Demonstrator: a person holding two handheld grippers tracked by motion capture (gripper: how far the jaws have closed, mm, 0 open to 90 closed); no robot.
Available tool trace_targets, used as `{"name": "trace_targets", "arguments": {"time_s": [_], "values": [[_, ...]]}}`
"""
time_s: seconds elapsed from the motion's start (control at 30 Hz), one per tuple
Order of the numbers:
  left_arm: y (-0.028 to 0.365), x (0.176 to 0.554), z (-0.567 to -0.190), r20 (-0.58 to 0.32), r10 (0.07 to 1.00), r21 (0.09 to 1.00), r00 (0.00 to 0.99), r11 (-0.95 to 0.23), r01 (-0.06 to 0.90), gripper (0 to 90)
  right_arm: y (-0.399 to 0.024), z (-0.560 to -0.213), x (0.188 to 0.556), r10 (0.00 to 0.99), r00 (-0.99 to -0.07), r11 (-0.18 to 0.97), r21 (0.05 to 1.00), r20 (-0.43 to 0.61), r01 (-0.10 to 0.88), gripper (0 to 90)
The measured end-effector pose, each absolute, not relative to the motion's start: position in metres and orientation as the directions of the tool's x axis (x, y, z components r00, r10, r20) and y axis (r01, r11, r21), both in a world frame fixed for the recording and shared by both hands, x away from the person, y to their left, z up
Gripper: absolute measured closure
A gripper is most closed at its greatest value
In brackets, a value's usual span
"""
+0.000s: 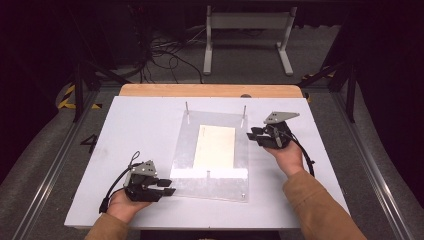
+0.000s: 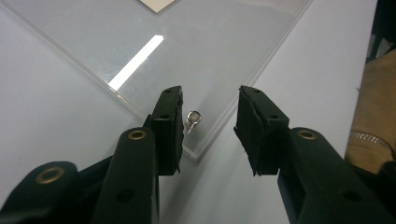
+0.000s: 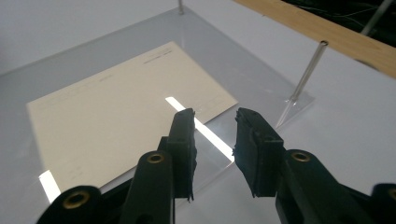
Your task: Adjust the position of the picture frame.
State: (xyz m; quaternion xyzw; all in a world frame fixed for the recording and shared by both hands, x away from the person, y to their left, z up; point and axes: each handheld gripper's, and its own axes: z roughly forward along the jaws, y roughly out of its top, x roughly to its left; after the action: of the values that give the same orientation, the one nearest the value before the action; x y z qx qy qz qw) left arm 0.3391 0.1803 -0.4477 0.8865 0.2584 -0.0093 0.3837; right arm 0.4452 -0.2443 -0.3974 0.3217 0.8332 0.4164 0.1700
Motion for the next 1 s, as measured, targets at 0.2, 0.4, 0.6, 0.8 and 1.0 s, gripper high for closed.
{"name": "trace_targets", "arguments": {"time_s": [0.2,0.4,0.6,0.8,1.0], "values": [[0.176,0.341,-0.453,-0.188,0.437,0.671,0.880,-0.597,0.440,66.6,-0.252,-0.402,0.402,0.607,-0.794,0.430,0.823,0.041,0.371,66.7],[0.177,0.342,-0.455,-0.156,0.440,0.678,0.885,-0.604,0.419,77.6,-0.247,-0.421,0.360,0.509,-0.859,0.508,0.785,0.061,0.356,66.7],[0.177,0.341,-0.455,-0.145,0.427,0.684,0.892,-0.608,0.402,81.9,-0.247,-0.427,0.340,0.461,-0.884,0.523,0.780,0.082,0.345,66.6],[0.172,0.338,-0.455,-0.135,0.402,0.681,0.905,-0.626,0.380,82.0,-0.241,-0.431,0.324,0.390,-0.918,0.593,0.746,0.065,0.305,62.9],[0.159,0.331,-0.454,-0.151,0.349,0.674,0.925,-0.648,0.355,81.8,-0.237,-0.439,0.320,0.361,-0.931,0.639,0.715,0.047,0.284,63.9]]}}
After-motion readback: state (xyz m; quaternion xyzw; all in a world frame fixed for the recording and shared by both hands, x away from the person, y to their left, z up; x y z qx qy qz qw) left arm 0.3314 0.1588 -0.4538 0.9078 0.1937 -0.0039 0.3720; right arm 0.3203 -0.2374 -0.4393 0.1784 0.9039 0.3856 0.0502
